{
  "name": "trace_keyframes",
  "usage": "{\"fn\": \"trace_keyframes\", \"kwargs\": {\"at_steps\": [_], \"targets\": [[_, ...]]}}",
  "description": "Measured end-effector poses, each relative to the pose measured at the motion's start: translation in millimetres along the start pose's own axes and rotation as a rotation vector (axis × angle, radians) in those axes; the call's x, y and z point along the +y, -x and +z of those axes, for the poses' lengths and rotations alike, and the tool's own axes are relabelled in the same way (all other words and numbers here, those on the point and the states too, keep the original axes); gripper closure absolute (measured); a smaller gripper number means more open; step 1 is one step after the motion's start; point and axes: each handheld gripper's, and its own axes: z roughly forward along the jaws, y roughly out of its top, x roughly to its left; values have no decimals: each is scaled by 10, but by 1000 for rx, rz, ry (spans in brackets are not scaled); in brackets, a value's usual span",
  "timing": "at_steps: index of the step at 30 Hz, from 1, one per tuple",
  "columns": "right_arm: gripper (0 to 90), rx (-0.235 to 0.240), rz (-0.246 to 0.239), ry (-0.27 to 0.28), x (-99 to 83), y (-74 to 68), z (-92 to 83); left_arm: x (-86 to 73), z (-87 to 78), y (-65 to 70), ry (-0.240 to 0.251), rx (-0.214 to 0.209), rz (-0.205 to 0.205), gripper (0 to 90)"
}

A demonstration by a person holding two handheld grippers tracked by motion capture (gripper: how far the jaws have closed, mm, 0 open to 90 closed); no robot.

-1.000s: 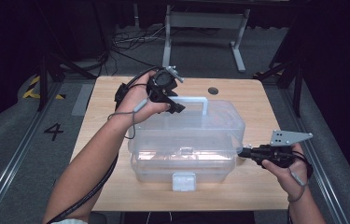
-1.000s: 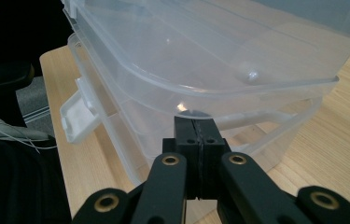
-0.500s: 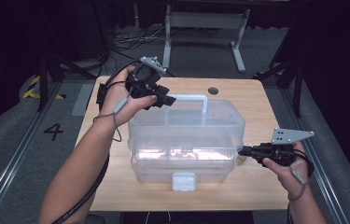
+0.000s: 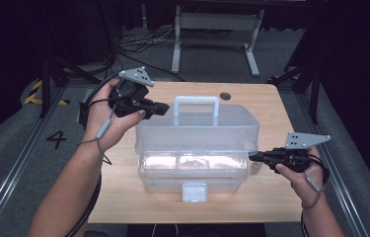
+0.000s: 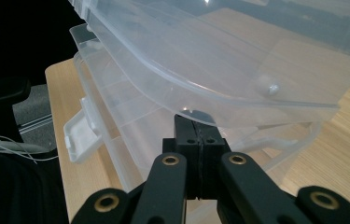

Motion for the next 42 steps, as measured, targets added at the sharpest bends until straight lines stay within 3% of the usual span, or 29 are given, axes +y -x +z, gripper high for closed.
{"fn": "trace_keyframes", "kwargs": {"at_steps": [4, 12, 18, 24, 42], "targets": [[900, -6, 2, 12, 25, 10, -5, -135, -93, 28, 13, 11, -12, 899], [900, -12, 7, 21, 45, 21, -1, -556, -352, 147, 79, 17, -61, 899], [900, -18, 10, 23, 48, 18, 3, -768, -344, 170, 95, 4, -84, 899], [900, -21, 13, 24, 47, 23, 13, -1035, -277, 161, 150, -26, -135, 899], [900, -41, 12, 26, 62, 16, 16, -1304, -45, 128, 29, -79, -174, 898]]}}
